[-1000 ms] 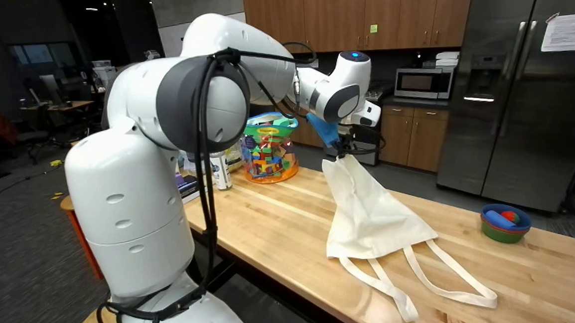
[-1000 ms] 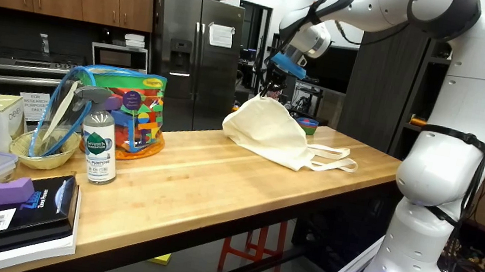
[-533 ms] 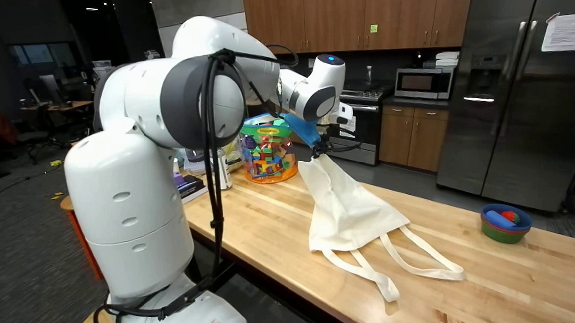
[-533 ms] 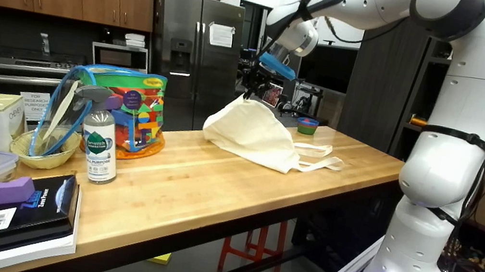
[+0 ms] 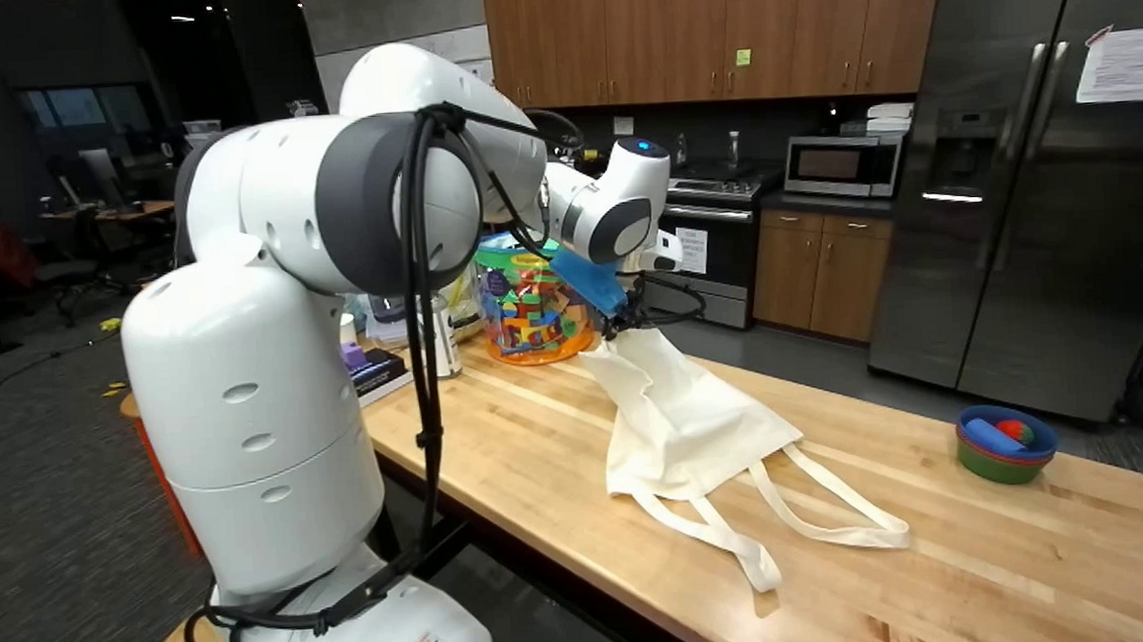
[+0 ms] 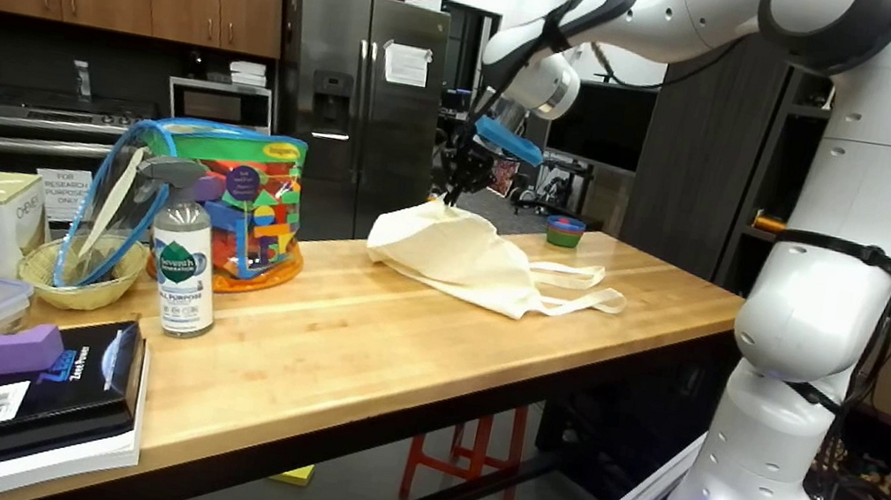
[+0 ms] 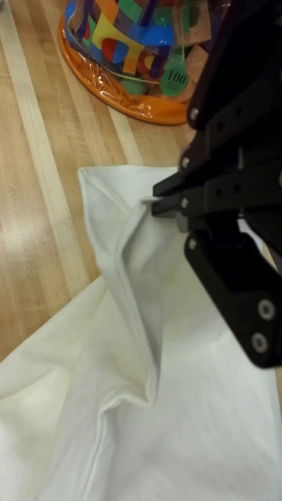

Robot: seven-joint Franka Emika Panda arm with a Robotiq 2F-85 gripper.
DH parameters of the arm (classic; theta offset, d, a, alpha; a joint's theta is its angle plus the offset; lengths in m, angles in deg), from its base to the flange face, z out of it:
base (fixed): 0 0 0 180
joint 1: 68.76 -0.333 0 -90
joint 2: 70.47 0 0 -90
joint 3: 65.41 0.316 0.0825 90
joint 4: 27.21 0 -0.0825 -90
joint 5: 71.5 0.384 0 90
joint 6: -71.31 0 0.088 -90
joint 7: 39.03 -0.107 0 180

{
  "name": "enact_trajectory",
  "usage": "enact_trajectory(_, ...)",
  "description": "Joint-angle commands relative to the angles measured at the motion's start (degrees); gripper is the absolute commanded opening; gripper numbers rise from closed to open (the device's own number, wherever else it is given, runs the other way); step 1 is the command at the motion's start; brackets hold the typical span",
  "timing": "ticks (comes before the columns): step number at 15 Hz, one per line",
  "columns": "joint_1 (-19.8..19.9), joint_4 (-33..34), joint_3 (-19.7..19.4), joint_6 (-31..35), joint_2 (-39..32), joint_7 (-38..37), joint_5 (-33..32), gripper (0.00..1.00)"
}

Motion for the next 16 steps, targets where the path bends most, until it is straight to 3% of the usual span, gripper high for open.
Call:
enact_trajectory(1,0.7,-5.1,-1.1,1.3,3.4,1.4,1.0,0.01)
enact_trajectory(8,3.9,-11.4,-4.7,6.7,5.2,0.8,-0.9,0.01)
enact_trajectory(9,3.1,-8.6,-4.0,5.1,3.0,0.1,-0.4,0.05)
enact_trajectory(16,3.8,-9.9,-4.6,6.1,3.4,0.7,-0.4,0.05)
